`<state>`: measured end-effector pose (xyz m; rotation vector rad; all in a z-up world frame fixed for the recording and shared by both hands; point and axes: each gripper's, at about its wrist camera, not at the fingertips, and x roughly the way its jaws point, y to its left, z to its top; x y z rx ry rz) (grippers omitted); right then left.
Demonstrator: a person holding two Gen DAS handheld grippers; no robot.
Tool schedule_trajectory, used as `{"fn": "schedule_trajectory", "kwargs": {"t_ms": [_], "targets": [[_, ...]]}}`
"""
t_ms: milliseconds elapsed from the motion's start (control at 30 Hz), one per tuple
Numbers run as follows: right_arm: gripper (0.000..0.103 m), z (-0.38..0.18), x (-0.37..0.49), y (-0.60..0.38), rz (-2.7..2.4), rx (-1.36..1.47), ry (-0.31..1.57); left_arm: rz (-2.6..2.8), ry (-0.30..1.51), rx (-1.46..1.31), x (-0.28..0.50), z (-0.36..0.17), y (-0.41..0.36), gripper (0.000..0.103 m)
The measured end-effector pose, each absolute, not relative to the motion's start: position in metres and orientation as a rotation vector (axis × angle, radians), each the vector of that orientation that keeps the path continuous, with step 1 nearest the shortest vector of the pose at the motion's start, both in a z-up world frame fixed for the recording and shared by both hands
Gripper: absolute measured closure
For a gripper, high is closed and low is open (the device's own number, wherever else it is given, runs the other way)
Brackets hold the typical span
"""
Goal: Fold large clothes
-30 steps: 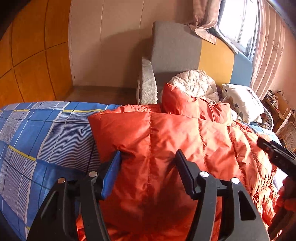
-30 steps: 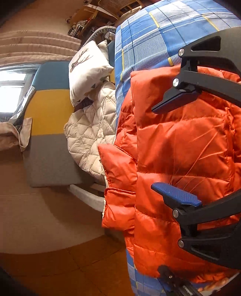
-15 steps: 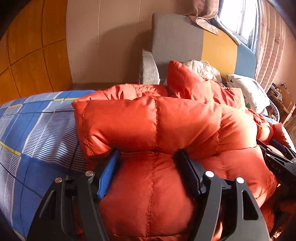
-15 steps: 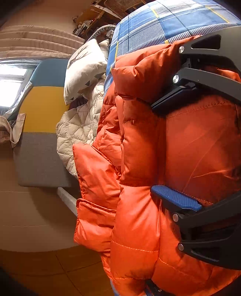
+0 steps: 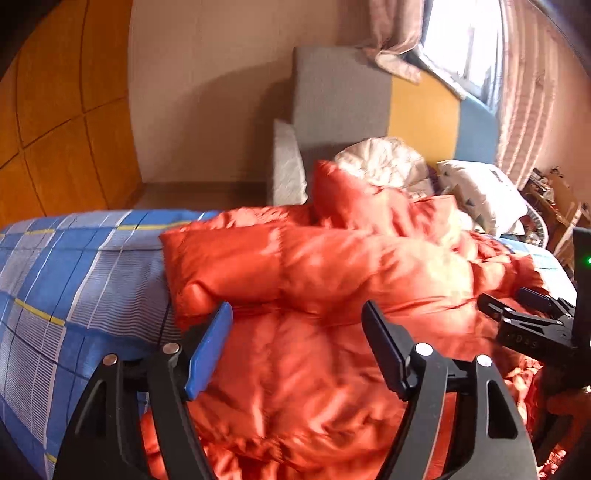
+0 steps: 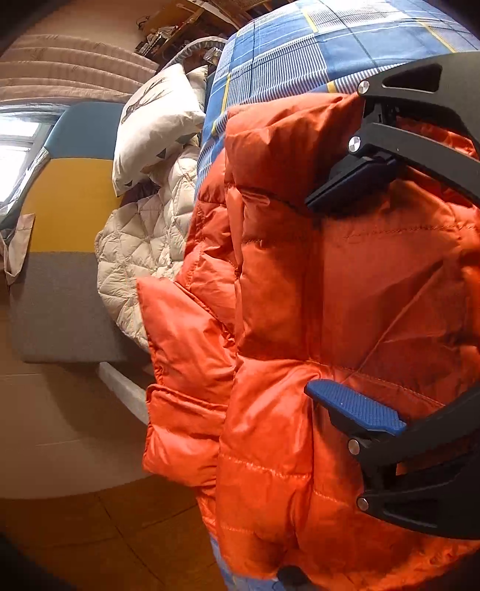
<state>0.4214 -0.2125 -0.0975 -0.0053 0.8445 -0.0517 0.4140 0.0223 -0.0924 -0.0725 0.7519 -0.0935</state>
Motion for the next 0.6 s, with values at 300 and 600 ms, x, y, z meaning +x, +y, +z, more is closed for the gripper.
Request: {"fn": "schedule_trajectory", "kwargs": {"t_ms": [300, 600], "targets": [[0.011, -0.098, 0.388, -0.238, -0.063, 0.009, 0.854, -0.135, 0.822, -0.040, 0.410, -0.113, -0.010, 0.030], [0.007, -0.132, 0.405, -0.237, -0.049, -0.014, 0.898, -0.142, 0.843, -0.056, 0.416, -0.132, -0.009, 0.029]]}}
